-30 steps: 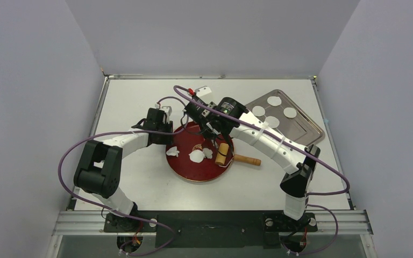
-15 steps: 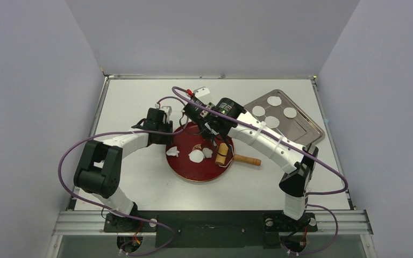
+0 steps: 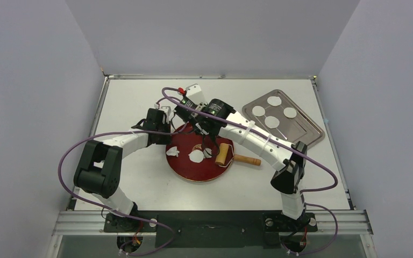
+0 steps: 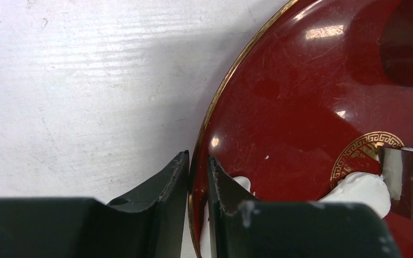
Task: Roll out the dumpling wrappers from the dough
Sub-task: Remove the dumpling wrapper from the work surface.
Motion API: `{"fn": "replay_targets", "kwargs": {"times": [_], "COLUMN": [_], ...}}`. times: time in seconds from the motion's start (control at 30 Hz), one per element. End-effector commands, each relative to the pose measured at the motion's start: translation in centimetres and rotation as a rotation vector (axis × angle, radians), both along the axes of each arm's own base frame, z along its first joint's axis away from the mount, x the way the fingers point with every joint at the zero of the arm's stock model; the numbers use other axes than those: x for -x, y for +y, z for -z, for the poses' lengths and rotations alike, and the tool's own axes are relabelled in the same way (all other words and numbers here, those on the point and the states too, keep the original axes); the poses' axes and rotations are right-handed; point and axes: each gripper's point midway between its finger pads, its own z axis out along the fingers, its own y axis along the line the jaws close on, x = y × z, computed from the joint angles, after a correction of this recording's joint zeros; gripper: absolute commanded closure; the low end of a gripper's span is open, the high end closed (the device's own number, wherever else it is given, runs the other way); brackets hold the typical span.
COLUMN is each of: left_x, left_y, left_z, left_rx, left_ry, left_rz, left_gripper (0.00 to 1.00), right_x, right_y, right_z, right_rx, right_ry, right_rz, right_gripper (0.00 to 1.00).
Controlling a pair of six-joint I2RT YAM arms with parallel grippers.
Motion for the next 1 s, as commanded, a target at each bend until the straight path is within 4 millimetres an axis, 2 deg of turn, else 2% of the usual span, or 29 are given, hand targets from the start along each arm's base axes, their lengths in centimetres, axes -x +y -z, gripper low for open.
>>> {"fn": "replay_targets", "kwargs": {"times": [0.0, 0.2, 0.3, 0.47, 0.57, 0.77, 0.97], "left_x": [0.0, 0.2, 0.2, 0.0, 0.1, 0.2, 0.2], "left_y": [-0.5, -0.3, -0.1, 0.1, 0.1, 0.1, 0.2], "left_z": [0.4, 0.8, 0.9, 0.9, 1.0, 1.0, 1.0], "left_rx": [0.035, 0.038, 0.031, 0.030, 0.030, 0.031, 0.029], "left_ry": [-0.001, 0.013, 0.016, 0.017, 0.023, 0.020, 0.018], "left_rz": [-0.017, -0.043, -0.060, -0.073, -0.074, -0.072, -0.074], "left_gripper": [0.85, 0.97, 1.00, 1.00, 1.00, 1.00, 1.00], "right_x": [0.2, -0.9, 0.2, 3.1, 3.6, -0.4, -2.1], "right_y": [0.2, 1.3, 1.4, 1.4, 1.6, 0.8, 2.1], "right_z": [2.4, 1.9, 2.1, 1.5, 1.6, 1.4, 0.5], "right_rx": [0.091, 0.063, 0.067, 0.038, 0.004, 0.026, -0.010], "right_ry": [0.028, -0.017, 0.004, 0.050, 0.082, -0.008, -0.065], "right_rz": [-0.020, -0.017, -0.038, -0.073, -0.074, -0.005, -0.012], "right_gripper": [1.00, 1.00, 1.00, 1.00, 1.00, 1.00, 1.00]}}
